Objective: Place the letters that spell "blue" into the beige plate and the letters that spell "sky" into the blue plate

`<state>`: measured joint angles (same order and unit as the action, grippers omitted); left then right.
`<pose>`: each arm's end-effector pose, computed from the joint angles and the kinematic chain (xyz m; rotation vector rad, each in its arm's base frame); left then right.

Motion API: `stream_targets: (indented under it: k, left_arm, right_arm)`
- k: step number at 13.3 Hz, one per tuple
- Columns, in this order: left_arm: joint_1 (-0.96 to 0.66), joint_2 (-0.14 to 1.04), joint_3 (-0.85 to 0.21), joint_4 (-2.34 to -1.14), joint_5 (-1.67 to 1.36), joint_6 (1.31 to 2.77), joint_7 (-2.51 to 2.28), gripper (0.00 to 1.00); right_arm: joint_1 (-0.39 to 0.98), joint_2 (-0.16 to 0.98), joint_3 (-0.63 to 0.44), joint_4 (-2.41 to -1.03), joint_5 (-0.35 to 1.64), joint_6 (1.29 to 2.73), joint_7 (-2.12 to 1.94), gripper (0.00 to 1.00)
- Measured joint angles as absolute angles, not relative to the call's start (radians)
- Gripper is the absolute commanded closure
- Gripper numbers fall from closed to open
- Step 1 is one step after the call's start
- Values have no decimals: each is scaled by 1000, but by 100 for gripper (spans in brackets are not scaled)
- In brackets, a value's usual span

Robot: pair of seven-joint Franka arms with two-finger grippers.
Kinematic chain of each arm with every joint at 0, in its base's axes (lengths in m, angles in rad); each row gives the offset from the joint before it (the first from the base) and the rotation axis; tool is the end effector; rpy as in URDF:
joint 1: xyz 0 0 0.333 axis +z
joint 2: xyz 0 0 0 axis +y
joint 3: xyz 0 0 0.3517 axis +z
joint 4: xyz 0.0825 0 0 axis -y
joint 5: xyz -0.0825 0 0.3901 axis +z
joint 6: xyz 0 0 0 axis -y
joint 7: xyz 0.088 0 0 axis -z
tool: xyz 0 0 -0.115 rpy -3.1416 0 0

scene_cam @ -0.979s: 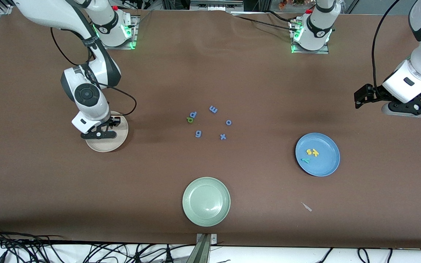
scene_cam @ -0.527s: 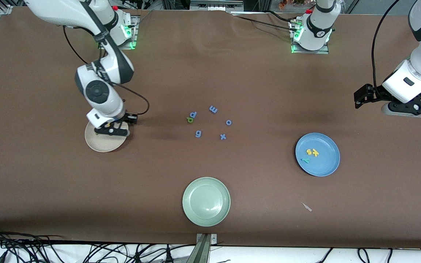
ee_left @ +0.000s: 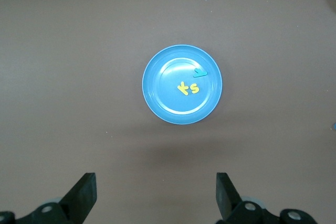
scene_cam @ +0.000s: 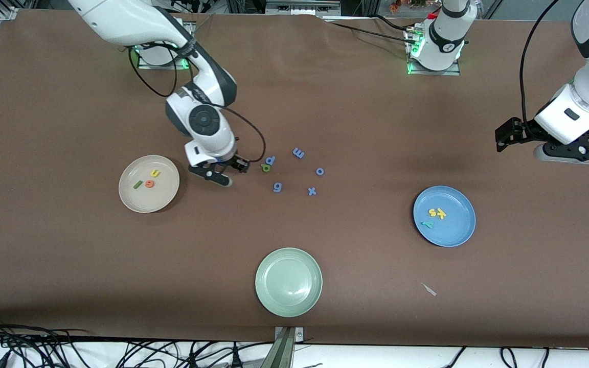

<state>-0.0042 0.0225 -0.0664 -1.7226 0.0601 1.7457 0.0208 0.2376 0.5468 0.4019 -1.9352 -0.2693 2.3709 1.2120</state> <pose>0.5760 -0.0345 0.5816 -3.0799 0.1569 -0.0032 0.5217 0.3655 0.2333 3.0452 -0.6485 -0.0807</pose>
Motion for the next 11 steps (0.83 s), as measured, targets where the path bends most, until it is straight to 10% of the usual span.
stream_targets:
  k: [2,11]
  left_arm:
    - [-4,23,-66,-1723,60,1746,21,0]
    - [2,23,-65,-1723,60,1745,20,0]
  right_arm:
    - [282,583,402,-1893,-269,2379,1261,8]
    - [317,672,401,-1866,-358,2465,1349,9]
